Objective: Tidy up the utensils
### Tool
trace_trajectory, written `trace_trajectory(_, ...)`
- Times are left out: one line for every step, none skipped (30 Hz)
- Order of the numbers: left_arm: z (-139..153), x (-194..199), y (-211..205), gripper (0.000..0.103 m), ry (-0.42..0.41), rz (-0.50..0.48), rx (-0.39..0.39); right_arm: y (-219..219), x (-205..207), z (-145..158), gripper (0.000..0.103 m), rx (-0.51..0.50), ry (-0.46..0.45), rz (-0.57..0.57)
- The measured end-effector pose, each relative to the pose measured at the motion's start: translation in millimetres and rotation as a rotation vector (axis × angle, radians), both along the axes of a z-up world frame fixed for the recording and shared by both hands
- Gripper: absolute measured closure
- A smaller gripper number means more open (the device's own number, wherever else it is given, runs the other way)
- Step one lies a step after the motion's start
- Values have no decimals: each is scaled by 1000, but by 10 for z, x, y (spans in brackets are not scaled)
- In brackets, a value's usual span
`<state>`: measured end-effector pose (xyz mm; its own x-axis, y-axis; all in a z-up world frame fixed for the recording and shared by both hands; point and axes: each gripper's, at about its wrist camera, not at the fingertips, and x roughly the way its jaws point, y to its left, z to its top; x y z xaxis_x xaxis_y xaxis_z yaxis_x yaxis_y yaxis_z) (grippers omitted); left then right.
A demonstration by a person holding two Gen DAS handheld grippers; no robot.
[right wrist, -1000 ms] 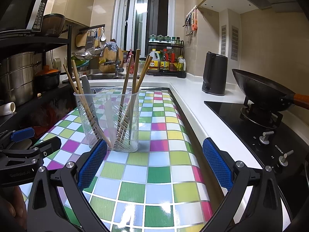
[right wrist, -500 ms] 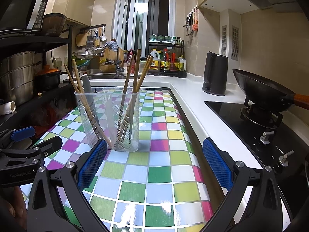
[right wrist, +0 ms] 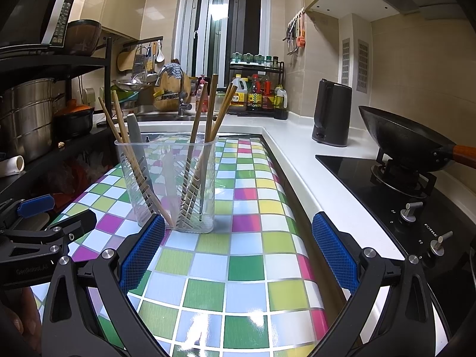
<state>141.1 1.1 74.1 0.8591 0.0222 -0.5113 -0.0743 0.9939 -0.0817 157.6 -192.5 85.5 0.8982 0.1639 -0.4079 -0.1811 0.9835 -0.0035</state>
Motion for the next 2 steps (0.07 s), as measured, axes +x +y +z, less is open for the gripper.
trace_trajectory(3, 2, 3, 10, 1, 0, -2, 3, 0, -2, 6, 0, 0, 1)
trace_trajectory(4, 2, 9, 10, 0, -1, -2, 2, 1, -2, 6, 0, 1, 1)
